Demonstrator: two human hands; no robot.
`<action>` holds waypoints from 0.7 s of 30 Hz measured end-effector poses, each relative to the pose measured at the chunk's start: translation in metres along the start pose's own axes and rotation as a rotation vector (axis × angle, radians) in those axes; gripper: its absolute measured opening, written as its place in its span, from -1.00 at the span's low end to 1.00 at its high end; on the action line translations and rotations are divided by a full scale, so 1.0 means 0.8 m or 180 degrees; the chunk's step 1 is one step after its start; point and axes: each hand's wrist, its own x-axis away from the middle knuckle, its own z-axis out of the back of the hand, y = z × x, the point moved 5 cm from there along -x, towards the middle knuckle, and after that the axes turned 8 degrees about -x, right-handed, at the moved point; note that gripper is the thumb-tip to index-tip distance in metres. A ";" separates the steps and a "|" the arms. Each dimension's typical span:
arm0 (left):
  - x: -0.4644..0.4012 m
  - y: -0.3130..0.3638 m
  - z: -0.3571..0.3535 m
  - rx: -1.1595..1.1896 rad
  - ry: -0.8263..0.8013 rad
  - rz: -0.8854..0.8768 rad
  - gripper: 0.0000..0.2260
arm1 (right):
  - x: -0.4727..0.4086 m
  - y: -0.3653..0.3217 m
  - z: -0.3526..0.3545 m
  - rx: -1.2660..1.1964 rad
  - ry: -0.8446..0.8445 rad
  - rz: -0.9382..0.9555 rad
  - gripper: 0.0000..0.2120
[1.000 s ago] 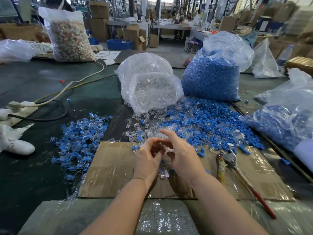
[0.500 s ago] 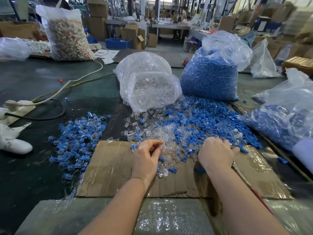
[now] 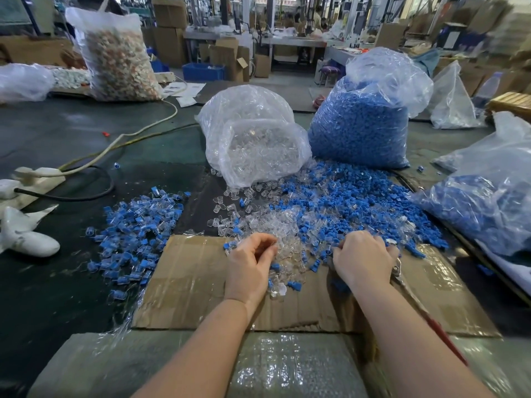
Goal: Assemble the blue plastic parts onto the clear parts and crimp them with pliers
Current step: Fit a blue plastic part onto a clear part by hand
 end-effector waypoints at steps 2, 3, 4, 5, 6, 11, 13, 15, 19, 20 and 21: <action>0.001 0.001 0.000 -0.0001 -0.0013 -0.0009 -0.87 | 0.000 0.001 -0.001 -0.0073 0.0027 -0.0029 -0.85; 0.001 0.001 0.000 0.0008 -0.0012 -0.0009 -0.87 | 0.001 0.001 -0.002 -0.0098 0.0044 -0.0043 -0.85; 0.001 0.001 0.000 0.0017 -0.0005 -0.0012 -0.87 | 0.000 0.001 -0.002 -0.0115 0.0061 -0.0050 -0.86; 0.001 0.001 0.000 0.0017 0.0000 -0.0019 -0.87 | 0.000 0.001 -0.003 -0.0124 0.0072 -0.0051 -0.86; 0.001 0.001 0.000 0.0004 0.0001 -0.0028 -0.87 | 0.000 0.000 -0.003 -0.0132 0.0087 -0.0043 -0.87; 0.001 0.001 -0.001 0.0027 -0.0021 -0.0031 -0.86 | 0.001 -0.003 0.004 -0.0259 0.0268 0.0104 -0.87; 0.000 0.000 -0.001 0.0055 -0.0029 -0.0017 -0.86 | 0.004 -0.008 0.006 -0.0482 0.0389 0.0311 -0.88; 0.000 0.000 -0.001 0.0075 -0.0045 -0.0017 -0.85 | 0.009 -0.015 0.007 -0.0831 0.0458 0.0529 -0.91; 0.000 -0.001 -0.001 0.0087 -0.0050 -0.0027 -0.86 | 0.011 -0.020 0.008 -0.1126 0.0450 0.0588 -0.92; -0.001 -0.002 -0.001 0.0090 -0.0051 -0.0025 -0.86 | 0.010 -0.018 0.009 -0.1167 0.0426 0.0559 -0.92; -0.001 -0.002 -0.001 0.0086 -0.0051 -0.0031 -0.86 | 0.009 -0.018 0.009 -0.1227 0.0418 0.0561 -0.92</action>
